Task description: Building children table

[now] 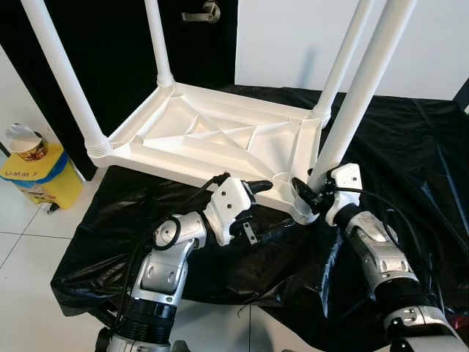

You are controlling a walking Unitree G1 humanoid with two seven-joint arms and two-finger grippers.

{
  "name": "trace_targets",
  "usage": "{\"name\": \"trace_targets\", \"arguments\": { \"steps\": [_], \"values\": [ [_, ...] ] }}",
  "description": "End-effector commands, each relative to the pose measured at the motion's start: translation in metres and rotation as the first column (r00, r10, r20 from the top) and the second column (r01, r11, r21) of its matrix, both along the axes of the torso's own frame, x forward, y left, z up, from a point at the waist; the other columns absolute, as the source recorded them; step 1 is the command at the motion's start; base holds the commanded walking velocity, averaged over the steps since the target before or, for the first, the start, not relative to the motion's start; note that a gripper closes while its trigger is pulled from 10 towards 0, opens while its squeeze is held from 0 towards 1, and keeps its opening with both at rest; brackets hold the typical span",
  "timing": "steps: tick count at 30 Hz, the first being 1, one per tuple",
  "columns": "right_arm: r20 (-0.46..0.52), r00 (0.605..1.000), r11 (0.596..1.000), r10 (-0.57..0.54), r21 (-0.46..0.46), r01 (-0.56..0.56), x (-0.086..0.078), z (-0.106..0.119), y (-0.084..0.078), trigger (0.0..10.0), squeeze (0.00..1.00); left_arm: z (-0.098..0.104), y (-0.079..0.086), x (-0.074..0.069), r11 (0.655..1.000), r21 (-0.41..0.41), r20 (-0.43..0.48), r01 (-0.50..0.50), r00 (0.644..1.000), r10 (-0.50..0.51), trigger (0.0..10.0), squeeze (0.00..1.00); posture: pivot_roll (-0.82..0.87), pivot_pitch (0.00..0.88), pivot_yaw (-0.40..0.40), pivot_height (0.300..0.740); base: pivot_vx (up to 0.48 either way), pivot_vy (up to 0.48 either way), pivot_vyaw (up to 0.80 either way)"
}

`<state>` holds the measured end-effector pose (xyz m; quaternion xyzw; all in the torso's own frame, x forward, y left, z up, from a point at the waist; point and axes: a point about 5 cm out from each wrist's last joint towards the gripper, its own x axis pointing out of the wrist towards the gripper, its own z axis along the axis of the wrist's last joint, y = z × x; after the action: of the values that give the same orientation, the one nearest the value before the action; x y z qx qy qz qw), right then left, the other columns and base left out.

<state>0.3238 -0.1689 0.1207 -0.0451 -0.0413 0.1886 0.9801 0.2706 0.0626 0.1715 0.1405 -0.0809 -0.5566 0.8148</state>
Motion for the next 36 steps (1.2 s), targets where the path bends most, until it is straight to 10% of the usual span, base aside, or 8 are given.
{"name": "trace_targets", "arguments": {
  "steps": [1,25,36],
  "values": [
    [-0.051,0.997,0.998,-0.051,-0.035,0.049,-0.005,-0.013,-0.003,10.0,0.00,0.002,0.004,0.006,0.983,-0.047,0.024,-0.176,0.984,0.177,10.0,0.00,0.02,0.036,-0.054,0.740,0.000,0.000,0.00],
    [-0.092,0.879,0.876,-0.467,0.084,0.475,-0.013,-0.014,0.018,10.0,0.00,-0.003,0.002,0.004,0.981,-0.054,0.012,-0.186,0.982,0.186,10.0,0.00,0.04,0.017,-0.068,0.740,0.000,0.000,0.00],
    [-0.094,0.864,0.859,-0.494,0.098,0.502,-0.013,-0.010,0.033,10.0,0.00,-0.002,0.001,0.003,0.982,-0.049,0.015,-0.180,0.983,0.181,10.0,0.00,0.06,0.003,-0.065,0.740,0.000,0.000,0.00]
  ]
}}
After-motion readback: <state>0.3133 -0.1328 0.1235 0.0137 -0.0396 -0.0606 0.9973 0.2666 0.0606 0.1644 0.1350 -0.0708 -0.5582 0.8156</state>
